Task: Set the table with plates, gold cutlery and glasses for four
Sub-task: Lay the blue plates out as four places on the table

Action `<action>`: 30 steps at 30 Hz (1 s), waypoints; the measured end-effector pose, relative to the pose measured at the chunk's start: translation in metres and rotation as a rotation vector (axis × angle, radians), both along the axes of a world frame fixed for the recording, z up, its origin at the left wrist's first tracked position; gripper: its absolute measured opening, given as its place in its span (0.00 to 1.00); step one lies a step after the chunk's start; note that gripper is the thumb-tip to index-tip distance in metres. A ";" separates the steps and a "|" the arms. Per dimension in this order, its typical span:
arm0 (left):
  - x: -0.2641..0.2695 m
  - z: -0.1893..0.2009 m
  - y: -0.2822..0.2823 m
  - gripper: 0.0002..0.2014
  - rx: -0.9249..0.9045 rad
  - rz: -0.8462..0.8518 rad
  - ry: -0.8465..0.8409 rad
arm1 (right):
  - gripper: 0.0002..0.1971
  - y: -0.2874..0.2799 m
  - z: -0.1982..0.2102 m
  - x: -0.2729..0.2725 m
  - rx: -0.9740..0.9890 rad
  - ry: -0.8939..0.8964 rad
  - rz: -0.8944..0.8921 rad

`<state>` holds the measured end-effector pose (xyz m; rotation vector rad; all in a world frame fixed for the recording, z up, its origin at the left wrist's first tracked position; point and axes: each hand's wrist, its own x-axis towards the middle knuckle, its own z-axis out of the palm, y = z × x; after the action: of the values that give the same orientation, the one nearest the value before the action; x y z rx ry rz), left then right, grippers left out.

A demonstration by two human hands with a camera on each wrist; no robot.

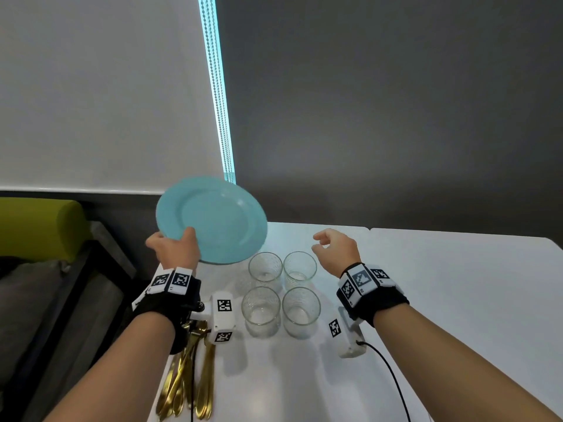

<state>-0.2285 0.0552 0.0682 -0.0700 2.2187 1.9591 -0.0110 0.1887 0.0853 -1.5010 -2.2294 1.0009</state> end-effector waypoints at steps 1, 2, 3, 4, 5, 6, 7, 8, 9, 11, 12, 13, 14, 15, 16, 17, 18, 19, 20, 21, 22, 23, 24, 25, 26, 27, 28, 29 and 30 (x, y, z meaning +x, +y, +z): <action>0.008 0.004 0.005 0.17 0.031 -0.035 0.008 | 0.15 0.001 0.003 0.002 -0.015 0.030 -0.024; 0.017 0.008 0.010 0.18 0.057 -0.076 0.004 | 0.17 0.002 0.007 0.005 -0.035 0.060 -0.048; 0.026 0.011 0.015 0.20 0.082 -0.121 -0.011 | 0.19 0.003 0.010 0.008 -0.060 0.092 -0.074; 0.034 0.012 0.021 0.22 0.113 -0.167 -0.036 | 0.21 0.006 0.012 0.012 -0.089 0.125 -0.102; 0.044 0.012 0.028 0.25 0.153 -0.215 -0.068 | 0.23 0.009 0.014 0.017 -0.117 0.157 -0.133; 0.055 0.012 0.034 0.28 0.190 -0.267 -0.100 | 0.25 0.011 0.014 0.023 -0.140 0.184 -0.167; 0.068 0.011 0.040 0.31 0.219 -0.315 -0.132 | 0.26 0.014 0.014 0.030 -0.156 0.204 -0.202; 0.080 0.009 0.046 0.34 0.231 -0.351 -0.148 | 0.27 0.016 0.015 0.039 -0.163 0.219 -0.235; 0.092 0.006 0.052 0.36 0.237 -0.380 -0.160 | 0.27 0.018 0.014 0.048 -0.163 0.235 -0.268; 0.119 0.002 0.064 0.36 0.235 -0.438 -0.181 | 0.25 0.024 0.014 0.071 -0.154 0.275 -0.340; 0.133 0.001 0.070 0.35 0.230 -0.469 -0.181 | 0.25 0.026 0.013 0.084 -0.147 0.285 -0.375; 0.148 0.001 0.076 0.34 0.230 -0.500 -0.181 | 0.24 0.030 0.013 0.098 -0.139 0.286 -0.407; 0.163 0.001 0.081 0.33 0.236 -0.533 -0.185 | 0.25 0.032 0.012 0.113 -0.133 0.290 -0.433; 0.177 0.001 0.087 0.32 0.247 -0.565 -0.200 | 0.25 0.037 0.010 0.128 -0.134 0.300 -0.461; 0.191 0.000 0.093 0.29 0.252 -0.589 -0.211 | 0.25 0.040 0.008 0.143 -0.139 0.316 -0.490; 0.206 -0.001 0.100 0.26 0.254 -0.604 -0.227 | 0.25 0.044 0.006 0.157 -0.145 0.334 -0.519; 0.221 -0.004 0.106 0.24 0.255 -0.610 -0.244 | 0.25 0.049 0.004 0.173 -0.148 0.352 -0.544; 0.236 -0.007 0.113 0.26 0.256 -0.617 -0.269 | 0.25 0.054 0.000 0.188 -0.152 0.368 -0.568; 0.250 -0.011 0.120 0.26 0.258 -0.620 -0.295 | 0.25 0.060 -0.002 0.203 -0.156 0.386 -0.588; 0.265 -0.015 0.126 0.26 0.258 -0.624 -0.327 | 0.24 0.066 -0.005 0.218 -0.161 0.402 -0.603; 0.280 -0.020 0.133 0.24 0.261 -0.626 -0.357 | 0.24 0.072 -0.007 0.233 -0.164 0.415 -0.616; 0.295 -0.024 0.140 0.22 0.261 -0.627 -0.387 | 0.24 0.080 -0.010 0.248 -0.169 0.424 -0.632; 0.311 -0.028 0.147 0.20 0.266 -0.623 -0.412 | 0.24 0.087 -0.012 0.263 -0.175 0.432 -0.649; 0.325 -0.032 0.154 0.19 0.268 -0.618 -0.430 | 0.24 0.096 -0.016 0.277 -0.183 0.439 -0.667; 0.338 -0.036 0.162 0.18 0.270 -0.607 -0.439 | 0.24 0.104 -0.019 0.290 -0.186 0.442 -0.679; 0.349 -0.040 0.169 0.17 0.256 -0.597 -0.445 | 0.23 0.113 -0.024 0.303 -0.192 0.442 -0.686; 0.359 -0.045 0.177 0.16 0.233 -0.586 -0.445 | 0.23 0.120 -0.027 0.316 -0.194 0.440 -0.693; 0.368 -0.048 0.184 0.14 0.207 -0.579 -0.444 | 0.22 0.128 -0.032 0.329 -0.196 0.437 -0.709; 0.376 -0.051 0.192 0.13 0.191 -0.573 -0.438 | 0.21 0.135 -0.035 0.342 -0.197 0.433 -0.734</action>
<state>0.1478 0.2467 0.0171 0.1358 1.5480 1.6287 0.3311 0.3238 0.0507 -1.7639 -1.1652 1.1528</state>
